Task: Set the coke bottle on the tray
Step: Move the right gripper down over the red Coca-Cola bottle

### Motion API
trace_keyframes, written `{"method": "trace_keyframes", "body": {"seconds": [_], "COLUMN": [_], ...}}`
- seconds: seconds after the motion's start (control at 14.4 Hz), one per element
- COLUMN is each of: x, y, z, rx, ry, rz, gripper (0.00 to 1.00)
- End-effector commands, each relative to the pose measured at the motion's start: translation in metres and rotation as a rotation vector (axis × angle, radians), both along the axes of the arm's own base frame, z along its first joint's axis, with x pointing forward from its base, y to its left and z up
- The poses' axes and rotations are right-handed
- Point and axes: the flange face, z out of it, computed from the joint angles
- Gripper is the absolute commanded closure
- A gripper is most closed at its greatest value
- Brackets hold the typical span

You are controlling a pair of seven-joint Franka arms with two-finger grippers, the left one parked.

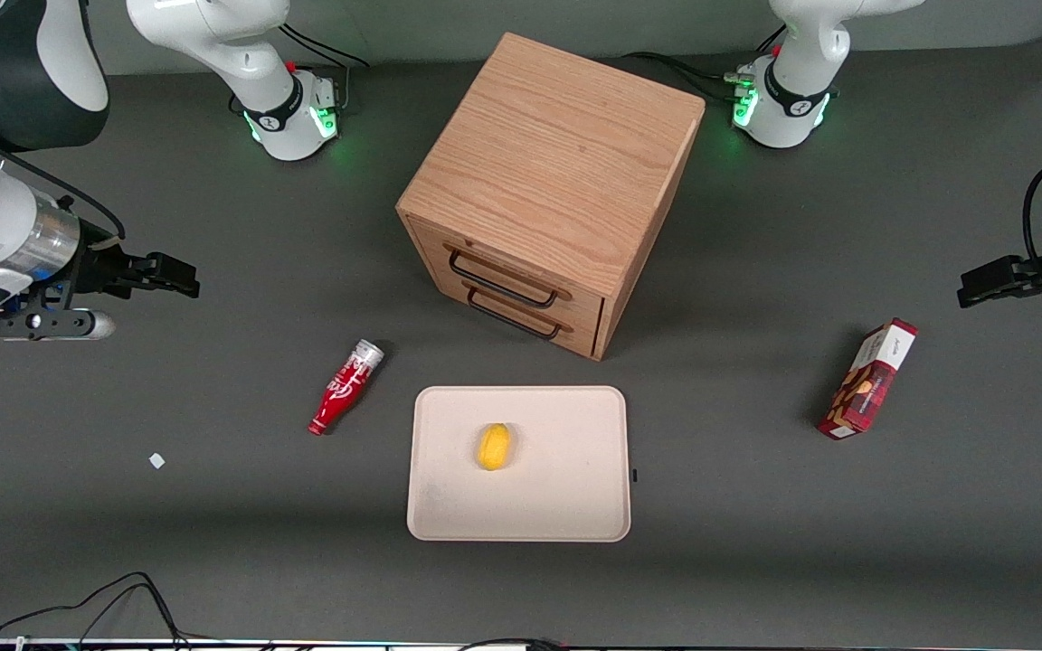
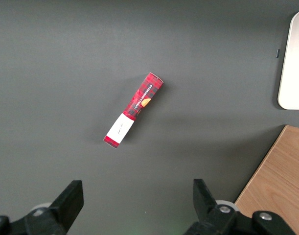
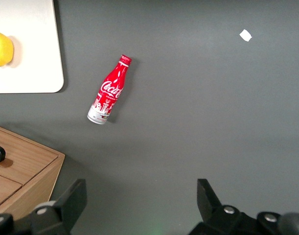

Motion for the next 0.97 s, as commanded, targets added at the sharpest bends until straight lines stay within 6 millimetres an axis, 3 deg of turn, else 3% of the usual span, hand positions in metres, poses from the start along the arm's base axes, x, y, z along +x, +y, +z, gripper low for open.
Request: {"method": "trace_keyframes", "body": {"seconds": [0.0, 0.21, 0.56, 0.77, 0.91], "x": [-0.002, 0.002, 0.02, 0.049, 0.062], "y": [0.001, 0.006, 0.017, 0.045, 0.074], "z": [0.008, 0.016, -0.007, -0.054, -0.087], "rx": [0.008, 0.009, -0.024, 0.029, 0.019], "ry": [0.003, -0.015, 0.021, 0.078, 0.06], "rz": [-0.03, -0.03, -0.228, -0.304, -0.32], "gripper": [0.0, 0.0, 0.0, 0.0, 0.0]}}
